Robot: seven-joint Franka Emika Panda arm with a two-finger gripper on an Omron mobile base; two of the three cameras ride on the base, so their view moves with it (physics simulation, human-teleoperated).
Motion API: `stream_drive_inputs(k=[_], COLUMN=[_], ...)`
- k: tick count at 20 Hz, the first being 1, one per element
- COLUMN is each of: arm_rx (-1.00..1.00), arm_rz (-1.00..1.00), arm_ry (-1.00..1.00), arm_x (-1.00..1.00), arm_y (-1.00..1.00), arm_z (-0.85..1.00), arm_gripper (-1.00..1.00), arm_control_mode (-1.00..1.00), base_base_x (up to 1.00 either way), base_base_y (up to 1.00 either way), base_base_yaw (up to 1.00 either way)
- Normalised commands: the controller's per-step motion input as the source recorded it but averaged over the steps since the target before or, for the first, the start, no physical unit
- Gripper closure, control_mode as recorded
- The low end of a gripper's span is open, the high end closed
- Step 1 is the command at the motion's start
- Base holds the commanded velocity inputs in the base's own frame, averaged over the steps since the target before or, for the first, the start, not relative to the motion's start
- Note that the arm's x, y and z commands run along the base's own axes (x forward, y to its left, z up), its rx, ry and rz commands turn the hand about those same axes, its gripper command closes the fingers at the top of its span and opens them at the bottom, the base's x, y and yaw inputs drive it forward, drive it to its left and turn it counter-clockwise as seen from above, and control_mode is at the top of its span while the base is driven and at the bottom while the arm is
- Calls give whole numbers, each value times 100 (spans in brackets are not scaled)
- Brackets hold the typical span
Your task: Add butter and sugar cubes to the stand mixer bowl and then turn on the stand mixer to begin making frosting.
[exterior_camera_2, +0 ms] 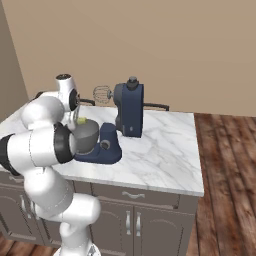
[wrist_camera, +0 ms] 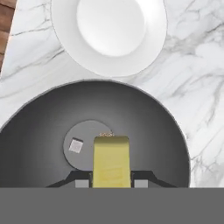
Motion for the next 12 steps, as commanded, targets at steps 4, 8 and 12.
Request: stream_drive_inputs(k=[4, 8, 12], arm_rx=[-1, -2, 0], arm_rz=[-6, -6, -6], arm_ry=[0, 1, 1], arm_x=[20, 19, 17], arm_y=[0, 0, 0], arm_z=[-35, -34, -32], arm_gripper=[100, 100, 100], arm_control_mode=[-100, -100, -100], base_base_x=[0, 0, 0], base_base_y=[0, 0, 0], base_base_yaw=[0, 0, 0])
